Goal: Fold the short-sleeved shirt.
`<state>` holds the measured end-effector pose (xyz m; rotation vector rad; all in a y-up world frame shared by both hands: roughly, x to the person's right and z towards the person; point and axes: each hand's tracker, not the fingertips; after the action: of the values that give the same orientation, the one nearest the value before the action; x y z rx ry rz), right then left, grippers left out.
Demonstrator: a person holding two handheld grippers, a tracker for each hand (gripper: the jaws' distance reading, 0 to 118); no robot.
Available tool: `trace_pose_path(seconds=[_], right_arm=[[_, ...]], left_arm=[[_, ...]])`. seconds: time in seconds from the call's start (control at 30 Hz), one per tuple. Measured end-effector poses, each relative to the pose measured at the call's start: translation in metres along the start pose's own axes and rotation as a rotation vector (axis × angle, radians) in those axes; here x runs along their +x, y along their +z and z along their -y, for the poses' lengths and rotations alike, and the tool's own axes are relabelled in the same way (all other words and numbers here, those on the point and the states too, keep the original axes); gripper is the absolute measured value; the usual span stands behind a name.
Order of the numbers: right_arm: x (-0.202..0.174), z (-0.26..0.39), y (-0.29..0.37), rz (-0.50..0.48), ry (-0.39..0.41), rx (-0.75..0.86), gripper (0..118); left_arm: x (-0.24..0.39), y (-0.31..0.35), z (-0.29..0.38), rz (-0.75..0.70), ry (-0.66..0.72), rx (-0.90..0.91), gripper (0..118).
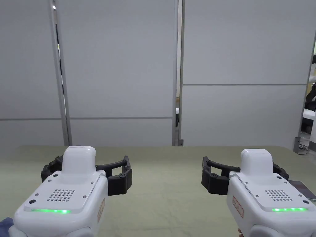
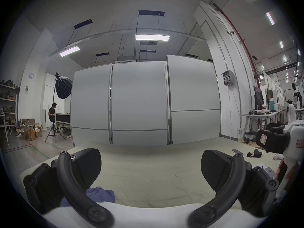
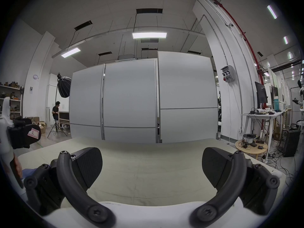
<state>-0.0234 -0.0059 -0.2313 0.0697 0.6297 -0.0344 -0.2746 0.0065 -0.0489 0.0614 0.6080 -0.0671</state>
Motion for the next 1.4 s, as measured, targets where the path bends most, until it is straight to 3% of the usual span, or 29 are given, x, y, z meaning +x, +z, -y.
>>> trace_pose_path(seconds=[1.4], right_arm=[[-0.010, 0.004, 0.002, -0.001, 0.051, -0.016, 118]], left_arm=[[-0.004, 0.003, 0.014, -0.008, 0.046, -0.037, 118]])
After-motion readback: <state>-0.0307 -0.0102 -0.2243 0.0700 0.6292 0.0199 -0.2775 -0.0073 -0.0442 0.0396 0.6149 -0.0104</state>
